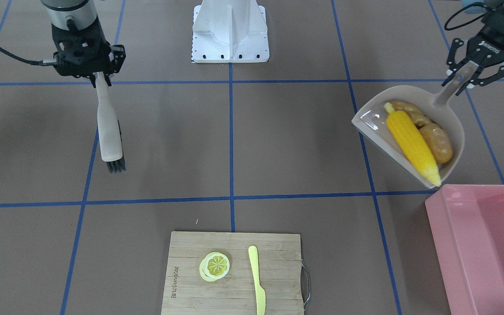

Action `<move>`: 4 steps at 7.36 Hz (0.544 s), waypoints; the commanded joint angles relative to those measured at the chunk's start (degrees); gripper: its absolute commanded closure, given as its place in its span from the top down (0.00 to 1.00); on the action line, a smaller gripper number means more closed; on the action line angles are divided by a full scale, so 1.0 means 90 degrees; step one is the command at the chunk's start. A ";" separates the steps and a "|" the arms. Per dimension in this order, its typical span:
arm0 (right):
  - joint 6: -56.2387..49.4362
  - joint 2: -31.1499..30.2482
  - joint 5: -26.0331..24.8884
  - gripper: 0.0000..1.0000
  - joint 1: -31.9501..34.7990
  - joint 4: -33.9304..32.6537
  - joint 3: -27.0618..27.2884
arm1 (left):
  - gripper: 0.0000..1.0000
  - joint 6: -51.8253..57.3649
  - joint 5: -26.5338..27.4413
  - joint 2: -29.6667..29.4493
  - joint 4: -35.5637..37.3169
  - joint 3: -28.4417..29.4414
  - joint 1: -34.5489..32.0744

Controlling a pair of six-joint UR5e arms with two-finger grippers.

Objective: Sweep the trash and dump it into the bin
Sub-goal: 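Lift the dustpan toward the pink bin with left gripper while right withdraws brush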

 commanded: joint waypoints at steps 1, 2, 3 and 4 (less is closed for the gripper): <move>-0.0102 -0.1673 0.0860 0.00 0.0497 0.1790 -0.0160 | 0.12 0.0018 -0.0682 0.0300 0.0488 0.0379 -0.1496; -0.0082 -0.2271 0.1231 0.00 0.0663 0.2728 -0.0471 | 0.12 0.0048 -0.0704 0.0213 0.0792 0.0691 -0.1830; -0.0101 -0.2383 0.1428 0.00 0.0800 0.2999 -0.0725 | 0.12 0.0213 -0.0694 0.0125 0.1201 0.0936 -0.1949; -0.0179 -0.2443 0.1420 0.00 0.0879 0.3011 -0.0892 | 0.12 0.0640 -0.0675 -0.0098 0.1718 0.1199 -0.2047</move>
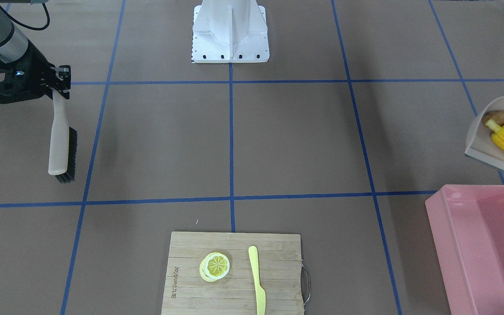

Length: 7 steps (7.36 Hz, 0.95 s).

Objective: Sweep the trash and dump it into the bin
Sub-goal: 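Lift the dustpan toward the pink bin with left gripper while right withdraws brush, then tilt the dustpan over the pink bin with the left gripper to dump food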

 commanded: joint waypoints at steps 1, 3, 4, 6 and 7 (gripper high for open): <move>-0.0422 -0.0378 0.0107 0.00 0.0331 0.0278 -0.0401 | 0.12 0.0694 0.0036 -0.0641 0.1131 0.0649 -0.0208; -0.1273 -0.0779 0.0078 0.00 0.0800 0.0685 -0.0975 | 0.11 0.1124 0.0444 -0.1326 0.2080 0.0809 -0.0141; -0.1334 -0.1022 0.0039 0.00 0.0928 0.1510 -0.1472 | 0.08 0.1436 0.0833 -0.1454 0.2539 0.0692 -0.0150; -0.1344 -0.1180 -0.0078 0.00 0.0968 0.2035 -0.1924 | 0.07 0.2101 0.1081 -0.1553 0.3223 0.0274 0.0102; -0.1354 -0.1277 -0.0117 0.00 0.0968 0.2036 -0.1965 | 0.05 0.2142 0.1110 -0.1718 0.3343 0.0262 0.0346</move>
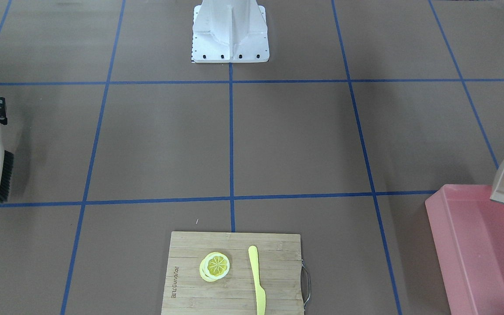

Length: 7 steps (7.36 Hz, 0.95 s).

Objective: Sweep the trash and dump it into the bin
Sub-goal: 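Tilt the dustpan over the pink bin with the left gripper to dump food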

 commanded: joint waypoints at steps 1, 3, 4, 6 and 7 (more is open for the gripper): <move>-0.0008 -0.0242 -0.0102 0.00 0.0014 0.0120 -0.0134 | 0.04 0.0205 0.0311 -0.0248 0.0314 -0.0096 0.0584; 0.0041 -0.0244 -0.0054 0.00 0.0005 0.0111 -0.0221 | 0.04 0.0651 0.0430 -0.0240 0.0682 -0.0134 0.0655; 0.0021 -0.0224 -0.0054 0.00 -0.0005 0.0120 -0.0309 | 0.04 0.0683 0.0421 -0.0240 0.0724 -0.0154 0.0684; 0.0002 -0.0175 -0.0044 0.00 -0.0005 0.0120 -0.0378 | 0.04 0.1206 0.0421 -0.0249 0.1335 -0.0222 0.0685; 0.0002 -0.0136 -0.0005 0.00 -0.0005 0.0120 -0.0417 | 0.04 0.1559 0.0421 -0.0327 0.1775 -0.0271 0.0636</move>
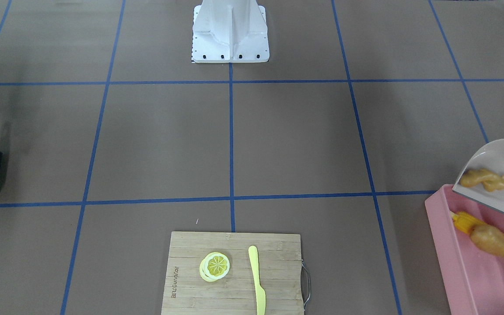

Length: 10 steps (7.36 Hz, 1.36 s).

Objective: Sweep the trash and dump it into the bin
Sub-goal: 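Tilt the dustpan over the pink bin with the left gripper to dump food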

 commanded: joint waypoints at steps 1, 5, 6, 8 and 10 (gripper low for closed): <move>0.0016 0.0050 0.0051 0.00 -0.0003 0.0000 -0.0044 | 0.04 0.0479 0.0000 -0.0119 0.0661 -0.0057 -0.0056; 0.0016 0.0070 0.0129 0.52 0.0006 0.0000 -0.0044 | 0.04 0.1737 -0.0009 -0.0997 0.2243 0.0069 -0.0807; -0.0013 0.0070 0.0129 0.63 0.0026 0.0010 -0.0054 | 0.04 0.1749 0.0000 -0.1279 0.2313 0.0302 -0.0827; -0.0013 0.0060 0.0168 1.00 0.0094 0.0097 -0.0044 | 0.02 0.2156 0.0020 -0.1866 0.2915 0.0782 -0.0827; -0.0003 0.0079 0.0207 1.00 0.0405 0.0146 0.0053 | 0.01 0.2654 0.0506 -0.2071 0.3405 0.0890 -0.0788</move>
